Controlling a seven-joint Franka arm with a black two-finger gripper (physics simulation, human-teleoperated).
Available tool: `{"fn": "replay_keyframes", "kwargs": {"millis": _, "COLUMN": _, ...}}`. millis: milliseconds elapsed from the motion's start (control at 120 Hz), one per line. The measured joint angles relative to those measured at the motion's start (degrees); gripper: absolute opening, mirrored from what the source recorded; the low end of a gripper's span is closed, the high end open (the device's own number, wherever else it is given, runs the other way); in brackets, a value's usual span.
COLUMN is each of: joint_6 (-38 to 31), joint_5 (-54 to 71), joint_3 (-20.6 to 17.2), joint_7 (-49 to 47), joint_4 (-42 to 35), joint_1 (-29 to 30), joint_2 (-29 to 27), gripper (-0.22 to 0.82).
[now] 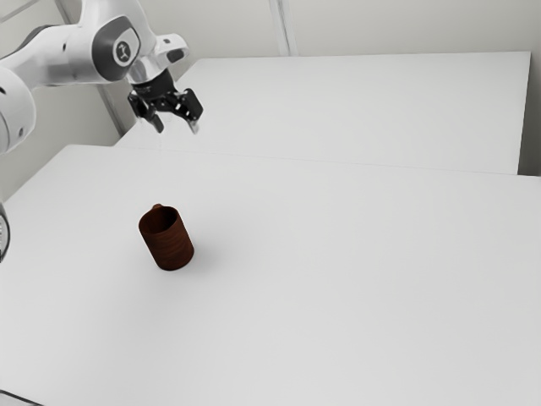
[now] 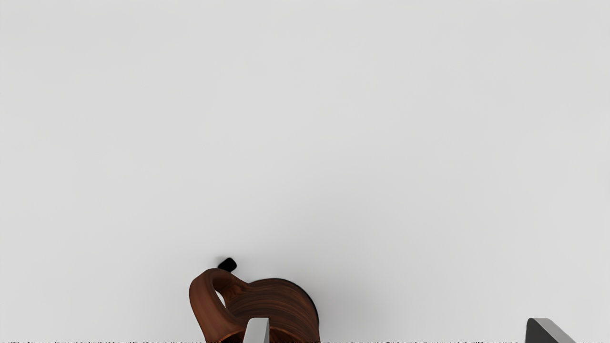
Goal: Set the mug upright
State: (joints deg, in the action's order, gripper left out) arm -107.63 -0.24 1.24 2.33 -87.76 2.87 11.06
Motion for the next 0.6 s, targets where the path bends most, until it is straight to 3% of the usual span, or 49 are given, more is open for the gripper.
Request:
{"fn": "replay_keyframes", "kwargs": {"millis": 267, "joint_6": 9.2, "joint_5": -0.6, "joint_3": -0.1, "joint_7": 0.1, "joint_4": 5.2, "joint_1": -0.1, "joint_2": -0.1, "gripper": 0.6}}
{"fn": "replay_keyframes", "kwargs": {"millis": 600, "joint_6": 12.5, "joint_5": -1.0, "joint_3": -0.1, "joint_7": 0.1, "joint_4": 5.3, "joint_1": 0.0, "joint_2": -0.5, "gripper": 0.6}}
